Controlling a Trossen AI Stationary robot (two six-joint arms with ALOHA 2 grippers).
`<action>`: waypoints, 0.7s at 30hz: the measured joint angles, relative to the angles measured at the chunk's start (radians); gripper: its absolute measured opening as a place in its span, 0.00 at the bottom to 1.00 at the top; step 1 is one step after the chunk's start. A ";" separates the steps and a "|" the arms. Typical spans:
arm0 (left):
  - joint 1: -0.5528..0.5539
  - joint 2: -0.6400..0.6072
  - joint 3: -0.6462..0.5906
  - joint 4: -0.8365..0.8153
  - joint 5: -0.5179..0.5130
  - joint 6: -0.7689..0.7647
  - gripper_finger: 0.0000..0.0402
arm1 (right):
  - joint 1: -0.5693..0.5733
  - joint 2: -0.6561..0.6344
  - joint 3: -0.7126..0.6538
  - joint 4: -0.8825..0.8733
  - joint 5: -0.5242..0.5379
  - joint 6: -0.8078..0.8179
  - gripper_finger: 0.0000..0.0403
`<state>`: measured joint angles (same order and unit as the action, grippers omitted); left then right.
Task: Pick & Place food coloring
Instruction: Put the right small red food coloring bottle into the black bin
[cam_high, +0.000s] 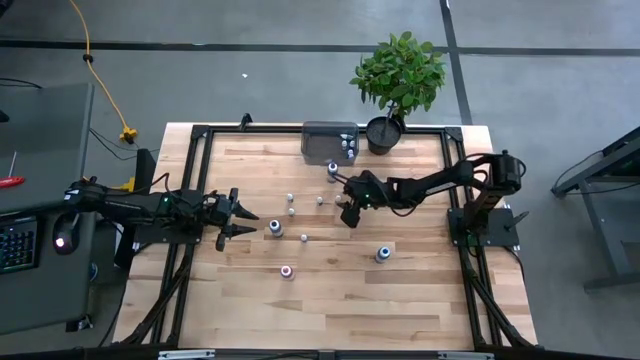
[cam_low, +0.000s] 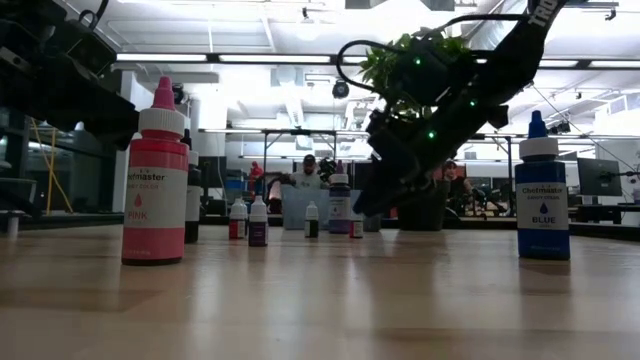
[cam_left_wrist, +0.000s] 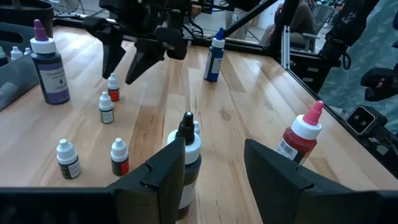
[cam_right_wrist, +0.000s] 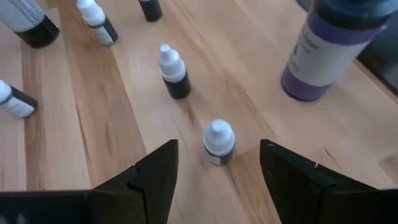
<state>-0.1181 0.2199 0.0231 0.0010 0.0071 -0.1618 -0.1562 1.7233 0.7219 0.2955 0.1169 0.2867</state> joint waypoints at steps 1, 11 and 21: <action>0.000 0.000 0.000 0.000 0.000 0.000 0.41 | 0.000 0.003 0.000 0.008 0.000 0.000 0.54; 0.000 0.000 0.000 0.000 0.000 0.000 0.41 | 0.000 0.015 0.001 0.013 -0.001 -0.002 0.53; 0.000 0.000 0.000 0.000 0.000 0.000 0.41 | -0.001 0.037 0.002 0.076 -0.016 -0.001 0.49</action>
<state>-0.1183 0.2199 0.0231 0.0010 0.0071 -0.1618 -0.1570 1.7607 0.7239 0.3714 0.1013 0.2859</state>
